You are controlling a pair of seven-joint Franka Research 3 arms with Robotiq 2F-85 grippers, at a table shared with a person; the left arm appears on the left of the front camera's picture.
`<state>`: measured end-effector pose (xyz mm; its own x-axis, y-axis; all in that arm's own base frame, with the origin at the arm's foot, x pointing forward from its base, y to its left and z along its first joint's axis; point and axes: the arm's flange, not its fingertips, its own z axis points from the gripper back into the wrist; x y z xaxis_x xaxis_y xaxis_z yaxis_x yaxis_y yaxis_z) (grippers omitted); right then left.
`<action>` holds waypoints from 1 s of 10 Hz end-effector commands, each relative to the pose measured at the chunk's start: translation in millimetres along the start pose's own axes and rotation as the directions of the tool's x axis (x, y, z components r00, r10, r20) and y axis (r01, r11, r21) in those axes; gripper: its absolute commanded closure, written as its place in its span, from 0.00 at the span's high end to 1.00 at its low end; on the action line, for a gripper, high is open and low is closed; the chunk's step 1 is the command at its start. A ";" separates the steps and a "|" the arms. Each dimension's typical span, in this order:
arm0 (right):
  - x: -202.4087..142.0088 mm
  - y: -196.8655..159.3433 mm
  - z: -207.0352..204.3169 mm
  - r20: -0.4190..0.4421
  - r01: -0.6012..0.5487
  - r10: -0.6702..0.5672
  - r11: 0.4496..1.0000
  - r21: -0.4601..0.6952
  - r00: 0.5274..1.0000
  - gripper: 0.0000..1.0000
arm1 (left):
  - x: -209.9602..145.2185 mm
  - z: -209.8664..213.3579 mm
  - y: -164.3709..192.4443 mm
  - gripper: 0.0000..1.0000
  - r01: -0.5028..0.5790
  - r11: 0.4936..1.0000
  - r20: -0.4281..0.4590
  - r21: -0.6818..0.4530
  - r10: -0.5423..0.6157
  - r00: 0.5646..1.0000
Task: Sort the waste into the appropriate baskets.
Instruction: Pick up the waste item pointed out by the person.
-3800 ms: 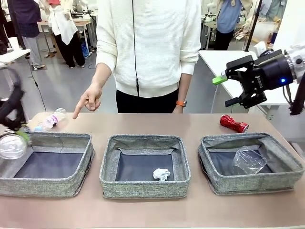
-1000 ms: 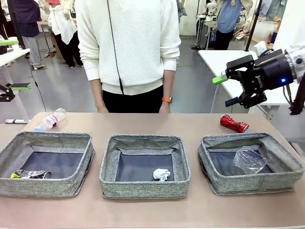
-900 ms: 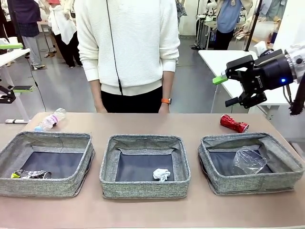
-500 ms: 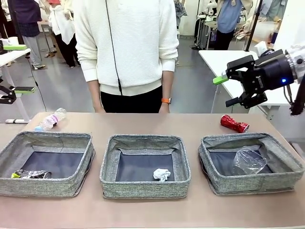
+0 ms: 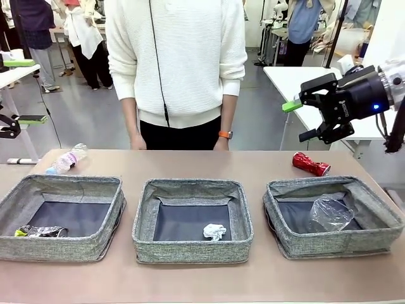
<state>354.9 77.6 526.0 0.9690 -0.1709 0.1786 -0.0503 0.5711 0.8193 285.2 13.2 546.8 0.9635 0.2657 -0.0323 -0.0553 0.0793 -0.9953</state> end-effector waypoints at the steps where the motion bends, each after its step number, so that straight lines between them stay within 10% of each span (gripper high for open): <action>1: 0.4 3.4 0.9 -0.003 0.014 -0.014 1.000 -0.010 1.000 1.00 | -1.7 0.9 -5.4 1.00 -0.011 1.000 -0.004 -0.010 0.011 1.000; 10: 0.4 3.4 0.9 -0.003 0.014 -0.014 1.000 -0.010 1.000 1.00 | -0.1 0.0 0.0 1.00 0.000 1.000 -0.001 0.000 0.000 1.000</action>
<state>354.9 77.6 526.0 0.9690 -0.1709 0.1786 -0.0503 0.5711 0.8193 285.3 13.2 546.5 0.9636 0.2650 -0.0337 -0.0564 0.0787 -0.9953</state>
